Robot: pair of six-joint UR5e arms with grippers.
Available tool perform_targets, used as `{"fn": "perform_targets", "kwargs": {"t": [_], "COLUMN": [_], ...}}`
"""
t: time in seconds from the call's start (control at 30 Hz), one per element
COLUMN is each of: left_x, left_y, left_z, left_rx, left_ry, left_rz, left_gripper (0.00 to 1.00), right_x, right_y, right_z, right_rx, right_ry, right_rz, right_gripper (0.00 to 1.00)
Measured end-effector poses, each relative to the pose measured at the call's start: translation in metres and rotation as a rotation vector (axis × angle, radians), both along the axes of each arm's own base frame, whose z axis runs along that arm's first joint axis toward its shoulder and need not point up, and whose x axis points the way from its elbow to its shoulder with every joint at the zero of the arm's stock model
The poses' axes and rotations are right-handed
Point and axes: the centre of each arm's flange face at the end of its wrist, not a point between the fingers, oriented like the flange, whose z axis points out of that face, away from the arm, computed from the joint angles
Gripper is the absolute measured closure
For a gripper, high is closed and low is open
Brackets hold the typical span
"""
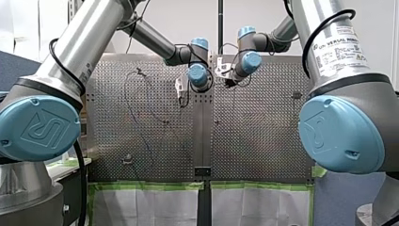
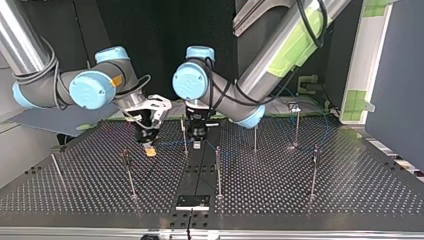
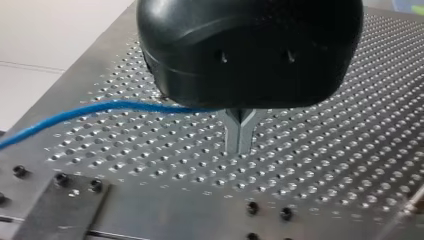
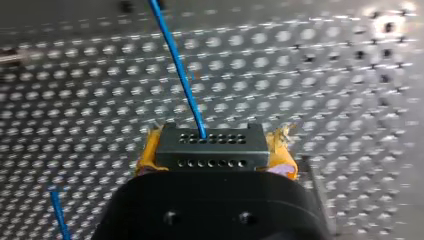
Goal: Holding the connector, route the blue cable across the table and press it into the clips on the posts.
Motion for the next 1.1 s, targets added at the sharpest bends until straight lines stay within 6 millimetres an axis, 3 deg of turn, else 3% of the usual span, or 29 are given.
{"fn": "perform_targets", "kwargs": {"t": [0.9,1.1], "left_x": [-0.022,-0.026], "left_y": [0.02,0.024], "left_z": [-0.09,-0.132], "left_rx": [-0.007,0.001], "left_ry": [0.007,0.043], "left_rz": [-0.033,-0.065], "left_gripper": [1.0,1.0], "right_x": [-0.034,-0.039], "right_y": [0.021,0.024], "right_z": [-0.096,-0.116], "right_rx": [0.077,0.083], "right_ry": [0.089,0.082], "right_rz": [-0.009,0.005], "right_gripper": [1.0,1.0]}}
